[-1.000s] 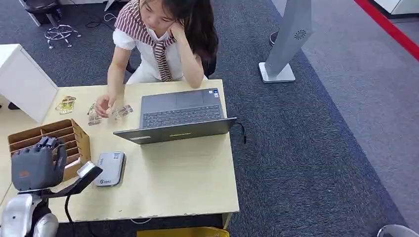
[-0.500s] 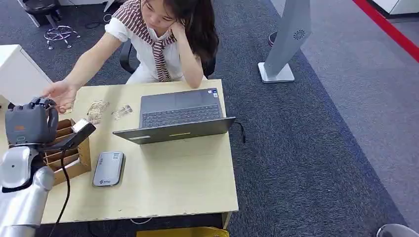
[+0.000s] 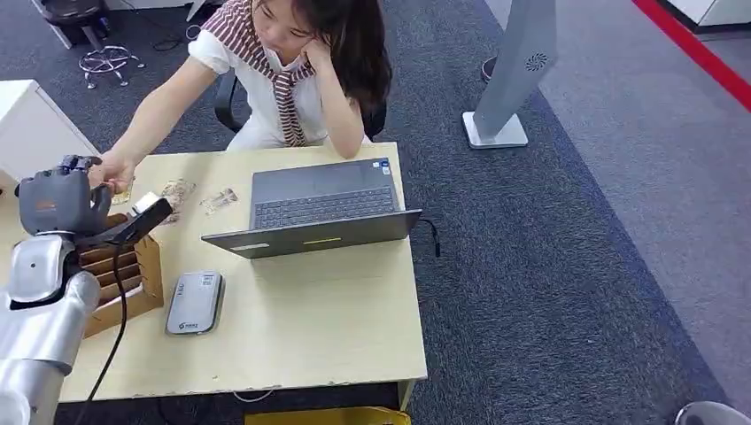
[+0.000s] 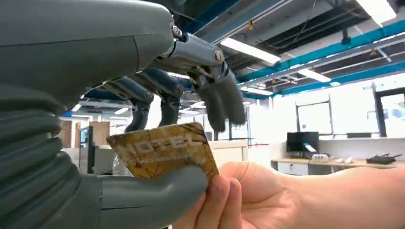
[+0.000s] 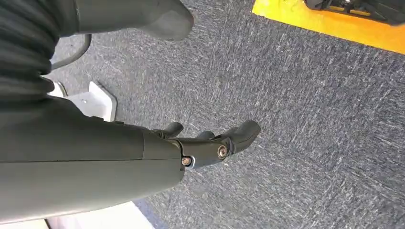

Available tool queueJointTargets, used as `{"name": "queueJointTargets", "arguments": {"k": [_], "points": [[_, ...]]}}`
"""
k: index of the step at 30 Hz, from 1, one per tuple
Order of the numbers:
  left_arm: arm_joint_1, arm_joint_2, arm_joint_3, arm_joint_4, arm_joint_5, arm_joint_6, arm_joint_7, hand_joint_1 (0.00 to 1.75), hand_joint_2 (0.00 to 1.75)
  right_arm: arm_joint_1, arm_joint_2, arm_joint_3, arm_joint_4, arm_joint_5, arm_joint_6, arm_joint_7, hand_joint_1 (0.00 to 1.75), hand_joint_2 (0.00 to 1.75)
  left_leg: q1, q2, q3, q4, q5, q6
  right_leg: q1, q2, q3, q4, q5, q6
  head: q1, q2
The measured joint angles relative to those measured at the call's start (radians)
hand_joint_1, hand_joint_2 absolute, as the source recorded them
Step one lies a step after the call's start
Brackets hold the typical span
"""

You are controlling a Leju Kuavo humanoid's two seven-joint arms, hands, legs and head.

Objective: Pass the card to the sensor for recognition and then transmit it.

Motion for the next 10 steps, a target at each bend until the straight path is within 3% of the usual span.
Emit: {"name": "queueJointTargets", "arguments": {"k": [4, 10], "points": [[0.038, 0.011, 0.0, -0.024, 0.024, 0.076, -0.01, 0.0, 1.75, 0.0, 0.0, 0.0, 0.0, -0.011, 0.0, 0.004, 0.0, 1.75, 0.0, 0.001, 0.0, 0.0, 0.0, 0.0, 0.0, 0.001, 0.0, 0.0, 0.0, 0.0, 0.0, 0.0], [0.085, 0.025, 0.0, -0.071, 0.032, 0.079, -0.017, 0.0, 1.75, 0.001, 0.0, 0.0, 0.0, -0.013, 0.0, 0.005, 0.0, 1.75, 0.0, -0.001, -0.001, 0.0, 0.0, 0.0, 0.0, 0.0, 0.0, 0.0, 0.0, 0.0, 0.0, 0.0]]}}
